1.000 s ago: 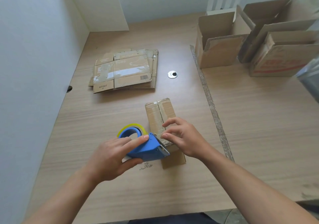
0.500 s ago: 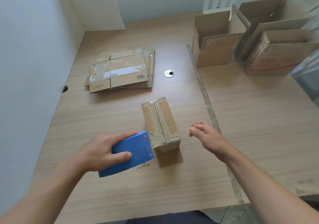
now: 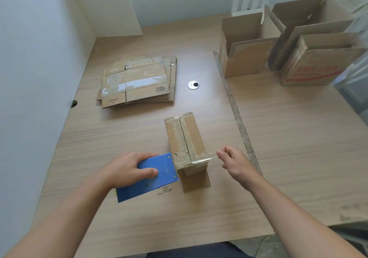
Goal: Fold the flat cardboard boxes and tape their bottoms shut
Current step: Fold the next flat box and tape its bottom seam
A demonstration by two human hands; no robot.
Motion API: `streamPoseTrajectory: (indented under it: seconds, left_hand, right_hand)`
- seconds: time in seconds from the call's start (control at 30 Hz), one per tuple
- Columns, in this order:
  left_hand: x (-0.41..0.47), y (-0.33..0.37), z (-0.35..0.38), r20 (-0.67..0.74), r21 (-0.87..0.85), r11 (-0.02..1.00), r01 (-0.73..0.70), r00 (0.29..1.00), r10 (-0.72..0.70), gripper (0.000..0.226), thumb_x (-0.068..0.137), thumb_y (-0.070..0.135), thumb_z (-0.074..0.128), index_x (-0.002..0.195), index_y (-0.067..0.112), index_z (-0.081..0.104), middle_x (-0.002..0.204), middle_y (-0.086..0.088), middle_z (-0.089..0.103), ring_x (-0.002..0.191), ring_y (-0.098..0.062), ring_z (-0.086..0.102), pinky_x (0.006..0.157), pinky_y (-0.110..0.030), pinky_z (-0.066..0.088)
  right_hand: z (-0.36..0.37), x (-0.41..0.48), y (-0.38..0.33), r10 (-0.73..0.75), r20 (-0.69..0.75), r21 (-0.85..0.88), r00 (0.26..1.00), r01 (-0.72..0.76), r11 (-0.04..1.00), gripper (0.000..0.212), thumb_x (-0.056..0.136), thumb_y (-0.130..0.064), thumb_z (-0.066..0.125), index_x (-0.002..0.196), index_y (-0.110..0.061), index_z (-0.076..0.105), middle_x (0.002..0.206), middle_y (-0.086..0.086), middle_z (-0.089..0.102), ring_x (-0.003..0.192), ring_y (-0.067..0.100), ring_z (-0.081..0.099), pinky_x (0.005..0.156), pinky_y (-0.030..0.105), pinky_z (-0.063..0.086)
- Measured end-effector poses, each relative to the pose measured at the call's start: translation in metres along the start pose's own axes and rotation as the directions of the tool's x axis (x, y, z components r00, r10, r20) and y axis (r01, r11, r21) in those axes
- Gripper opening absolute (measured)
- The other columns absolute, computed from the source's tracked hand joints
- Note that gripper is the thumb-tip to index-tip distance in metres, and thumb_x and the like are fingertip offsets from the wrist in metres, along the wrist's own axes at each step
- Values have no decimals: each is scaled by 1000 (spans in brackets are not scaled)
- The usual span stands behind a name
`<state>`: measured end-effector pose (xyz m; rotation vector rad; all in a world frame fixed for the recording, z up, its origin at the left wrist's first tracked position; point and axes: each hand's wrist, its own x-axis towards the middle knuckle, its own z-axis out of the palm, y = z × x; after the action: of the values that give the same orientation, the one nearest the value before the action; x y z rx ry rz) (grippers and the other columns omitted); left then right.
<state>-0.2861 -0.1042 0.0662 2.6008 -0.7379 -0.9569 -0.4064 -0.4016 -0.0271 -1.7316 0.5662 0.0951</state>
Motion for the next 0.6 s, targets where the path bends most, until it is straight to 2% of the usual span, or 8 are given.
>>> streamPoseTrajectory:
  seconds: [0.1,0.17,0.23,0.33,0.4,0.47,0.53,0.6]
  left_hand:
    - [6,2,2,46,-2,1000,29,999,-29,42,71,67,48,113,67,52,104,30,65,93,3,59,80,-27,49]
    - [10,4,4,65,7,999,41,997,-41,32,71,67,48,103,73,49,102,31,64,92,3,59,77,-26,47]
    - [14,5,4,81,7,998,56,995,-56,33,71,67,49,102,74,49,101,32,64,91,4,58,73,-24,45]
    - [19,5,3,110,-26,996,83,991,-80,40,70,66,51,110,71,51,101,32,64,92,5,59,75,-24,45]
    - [19,3,2,120,-36,995,90,989,-85,34,74,64,54,107,71,52,100,32,64,91,6,59,73,-22,43]
    - [20,2,2,122,-25,996,86,989,-82,26,81,60,57,104,71,51,100,33,64,91,6,59,71,-21,40]
    - [21,2,2,120,-17,997,81,990,-79,24,81,61,57,103,71,51,102,31,64,92,5,59,71,-22,41]
    - [21,1,2,118,-23,996,87,989,-84,23,82,61,57,101,70,51,103,30,64,94,3,59,74,-23,43]
  right_hand:
    - [11,5,8,-12,-8,-97,1000,11,995,27,101,-18,53,76,-9,51,74,0,44,69,13,42,72,39,43]
    - [23,8,15,-18,-36,-123,999,13,992,31,102,-19,52,72,-12,47,71,0,42,67,14,40,66,34,35]
    - [38,9,21,-13,-70,-129,997,4,992,36,103,-22,49,69,-16,42,69,-1,41,67,15,39,63,35,31]
    - [58,10,29,77,-118,-7,990,-78,997,36,104,-30,46,71,-18,40,66,1,43,66,19,42,63,37,35]
    - [64,13,33,221,-108,161,969,-202,966,30,103,-37,47,81,-17,48,73,6,50,70,21,48,65,42,43]
    - [64,14,35,300,-83,243,950,-272,931,25,101,-40,51,87,-18,52,77,4,54,70,21,51,66,43,48]
    - [55,18,33,223,-126,119,967,-209,971,21,99,-36,55,86,-20,53,77,0,57,68,19,52,69,35,45]
    - [43,20,28,101,-191,-101,976,-122,987,13,98,-27,58,87,-20,55,88,2,61,81,18,56,70,29,37]
